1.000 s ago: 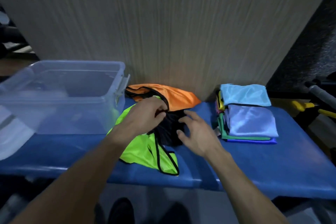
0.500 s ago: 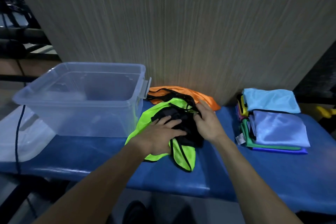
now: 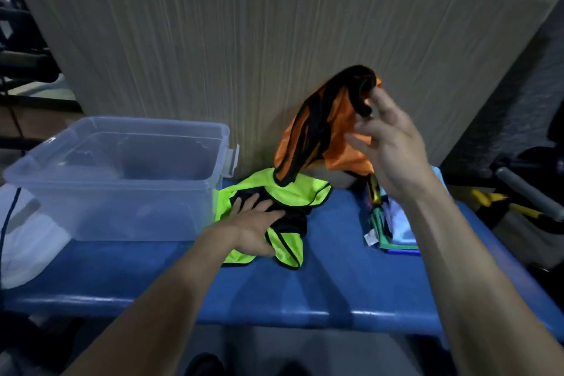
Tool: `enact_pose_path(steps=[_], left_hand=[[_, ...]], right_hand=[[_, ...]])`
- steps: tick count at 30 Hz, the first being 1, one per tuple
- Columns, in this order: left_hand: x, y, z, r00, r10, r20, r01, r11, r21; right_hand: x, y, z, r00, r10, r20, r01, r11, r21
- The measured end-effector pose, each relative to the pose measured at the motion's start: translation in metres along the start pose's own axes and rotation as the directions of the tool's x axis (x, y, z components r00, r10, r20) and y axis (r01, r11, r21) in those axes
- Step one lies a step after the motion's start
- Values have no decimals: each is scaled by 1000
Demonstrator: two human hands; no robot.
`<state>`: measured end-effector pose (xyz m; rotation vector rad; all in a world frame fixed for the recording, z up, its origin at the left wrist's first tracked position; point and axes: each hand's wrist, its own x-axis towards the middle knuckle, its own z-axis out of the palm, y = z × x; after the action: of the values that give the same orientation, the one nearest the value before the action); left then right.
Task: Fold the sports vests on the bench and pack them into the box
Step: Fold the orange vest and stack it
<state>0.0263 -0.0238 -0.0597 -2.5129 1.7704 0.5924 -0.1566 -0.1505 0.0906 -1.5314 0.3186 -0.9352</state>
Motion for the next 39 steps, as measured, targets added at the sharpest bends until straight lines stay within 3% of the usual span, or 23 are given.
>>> enact_pose_path(steps=[1, 3, 4, 5, 6, 7, 11, 16, 18, 22, 24, 27, 31, 35, 39], left_hand=[[-6, 4, -9, 999, 24, -40, -26, 998, -64], [-20, 16, -25, 935, -1, -356, -97, 961, -257], [-27, 25, -31, 827, -85, -556, -127, 935, -330], [-32, 35, -36, 715, -161, -680, -146, 917, -371], [-35, 48, -39, 650, -198, -734, -172, 902, -395], [-39, 62, -39, 642, -201, -740, -214, 880, -424], [-39, 109, -21, 752, -115, -649, -280, 836, -472], [-34, 104, -24, 639, -198, -744, -390, 749, -535], [-34, 87, -32, 714, -181, -676, -476, 583, -658], [-51, 70, -54, 863, -68, -500, -499, 30, -866], [-53, 67, -63, 879, -109, -464, -474, -98, -875], [-44, 63, -63, 896, -228, -382, -401, -41, -915], [-26, 61, -45, 965, -157, -211, -192, 130, -973], [-30, 61, -41, 990, -7, -139, -137, 120, -983], [-34, 62, -41, 979, 44, -198, -203, 227, -952]], right_hand=[[1, -16, -2, 1000, -5, -1, 5, 1000, 12], [-1, -44, -5, 1000, -12, -8, 12, 1000, 18], [-4, -55, -7, 1000, -12, -15, 12, 1000, 6], [-8, -63, -8, 1000, -12, -18, 11, 1000, -13], [-11, -69, -9, 1000, -15, -16, 14, 999, -37], [-16, -72, -9, 1000, -17, -10, 16, 998, -67], [-24, -68, -12, 999, -39, -32, 31, 977, -213], [-21, -57, -18, 995, -70, -71, 55, 979, -194], [-14, -51, -23, 990, -71, -125, 46, 980, -193], [11, -18, -23, 990, 50, -129, -75, 976, -203], [19, 4, -18, 986, 156, -67, -168, 945, -281], [0, 34, -15, 985, 169, -39, -168, 883, -439], [-49, 77, -6, 901, 397, 176, -330, 889, -318], [-73, 100, -8, 921, 348, 175, -328, 935, -132], [-76, 104, -17, 943, 285, 170, -272, 957, -99]])
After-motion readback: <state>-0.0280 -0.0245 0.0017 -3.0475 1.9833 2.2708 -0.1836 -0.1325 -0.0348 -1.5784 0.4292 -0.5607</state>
